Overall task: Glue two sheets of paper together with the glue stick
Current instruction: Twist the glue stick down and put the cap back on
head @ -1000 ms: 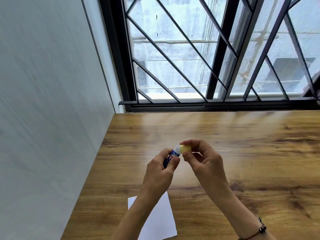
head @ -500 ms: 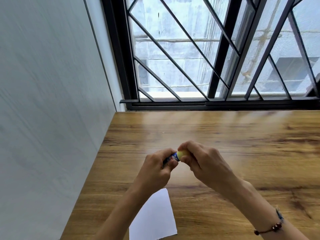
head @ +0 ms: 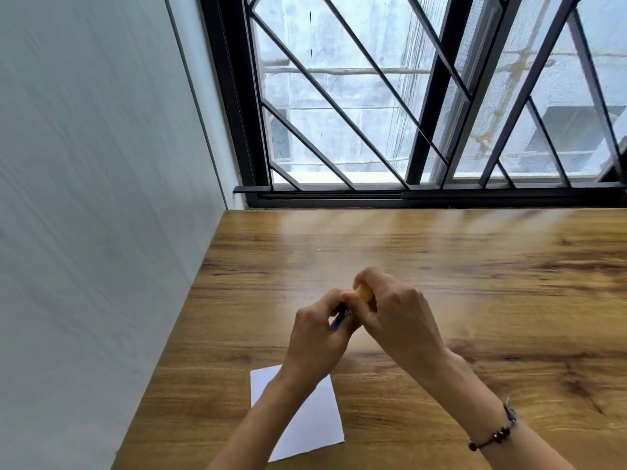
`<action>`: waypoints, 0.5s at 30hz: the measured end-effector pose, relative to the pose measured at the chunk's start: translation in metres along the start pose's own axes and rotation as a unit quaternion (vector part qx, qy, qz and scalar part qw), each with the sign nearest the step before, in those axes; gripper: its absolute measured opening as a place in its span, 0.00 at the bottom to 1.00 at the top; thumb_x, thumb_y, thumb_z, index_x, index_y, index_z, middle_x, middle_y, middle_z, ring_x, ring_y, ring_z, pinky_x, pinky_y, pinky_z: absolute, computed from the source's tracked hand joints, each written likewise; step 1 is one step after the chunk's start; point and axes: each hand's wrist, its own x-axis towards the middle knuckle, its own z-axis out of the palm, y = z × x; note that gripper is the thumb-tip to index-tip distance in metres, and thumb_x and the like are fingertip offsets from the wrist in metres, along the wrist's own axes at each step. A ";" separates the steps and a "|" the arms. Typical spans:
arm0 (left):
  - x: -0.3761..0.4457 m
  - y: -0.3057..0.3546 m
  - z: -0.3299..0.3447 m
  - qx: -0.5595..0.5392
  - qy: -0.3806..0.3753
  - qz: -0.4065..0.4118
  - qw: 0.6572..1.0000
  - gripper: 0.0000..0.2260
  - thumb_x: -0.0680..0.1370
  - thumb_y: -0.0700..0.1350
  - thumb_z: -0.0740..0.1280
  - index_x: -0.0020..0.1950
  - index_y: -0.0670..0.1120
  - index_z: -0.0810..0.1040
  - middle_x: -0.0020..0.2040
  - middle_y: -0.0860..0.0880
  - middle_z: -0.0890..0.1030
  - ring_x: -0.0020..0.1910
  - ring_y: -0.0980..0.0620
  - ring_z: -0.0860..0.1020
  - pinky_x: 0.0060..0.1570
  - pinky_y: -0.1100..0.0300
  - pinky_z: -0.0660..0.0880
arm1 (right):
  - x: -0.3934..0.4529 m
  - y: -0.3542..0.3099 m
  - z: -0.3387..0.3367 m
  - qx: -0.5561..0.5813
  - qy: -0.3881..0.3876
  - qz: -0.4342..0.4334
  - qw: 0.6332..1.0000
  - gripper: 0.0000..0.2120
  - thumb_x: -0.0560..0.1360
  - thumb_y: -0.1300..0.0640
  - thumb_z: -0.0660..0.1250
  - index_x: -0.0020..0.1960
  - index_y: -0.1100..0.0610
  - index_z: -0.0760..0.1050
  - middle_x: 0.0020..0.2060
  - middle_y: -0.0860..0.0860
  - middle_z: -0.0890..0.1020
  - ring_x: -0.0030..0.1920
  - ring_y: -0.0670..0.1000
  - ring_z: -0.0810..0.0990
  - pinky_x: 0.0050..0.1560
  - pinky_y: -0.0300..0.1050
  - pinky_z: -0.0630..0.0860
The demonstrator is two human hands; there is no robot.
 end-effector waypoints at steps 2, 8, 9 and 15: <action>-0.002 -0.004 0.005 0.005 0.000 -0.027 1.000 0.06 0.71 0.39 0.69 0.48 0.45 0.77 0.37 0.48 0.81 0.38 0.54 0.77 0.39 0.61 0.75 | -0.002 0.001 0.004 0.007 -0.020 -0.002 1.000 0.10 0.72 0.50 0.68 0.45 0.56 0.72 0.34 0.51 0.80 0.33 0.54 0.79 0.33 0.52 0.77; -0.001 -0.012 0.013 0.021 -0.017 -0.067 0.997 0.07 0.72 0.38 0.68 0.49 0.44 0.75 0.39 0.49 0.80 0.39 0.50 0.77 0.37 0.66 0.71 | -0.005 0.008 0.012 0.000 -0.044 -0.002 0.999 0.11 0.71 0.50 0.69 0.48 0.55 0.72 0.38 0.50 0.79 0.36 0.53 0.79 0.36 0.46 0.74; -0.001 -0.013 0.013 0.023 -0.020 -0.069 0.997 0.07 0.72 0.38 0.67 0.49 0.44 0.75 0.38 0.50 0.79 0.38 0.50 0.76 0.36 0.66 0.70 | -0.005 0.008 0.013 -0.002 -0.046 -0.002 0.999 0.11 0.71 0.50 0.68 0.48 0.55 0.72 0.38 0.50 0.80 0.36 0.53 0.78 0.36 0.46 0.74; -0.001 -0.014 0.016 0.028 -0.030 -0.066 0.997 0.06 0.72 0.38 0.67 0.47 0.45 0.75 0.36 0.52 0.76 0.35 0.53 0.73 0.33 0.69 0.67 | -0.005 0.009 0.012 -0.009 -0.057 0.000 0.998 0.11 0.71 0.51 0.68 0.48 0.56 0.72 0.37 0.51 0.78 0.32 0.52 0.73 0.35 0.47 0.73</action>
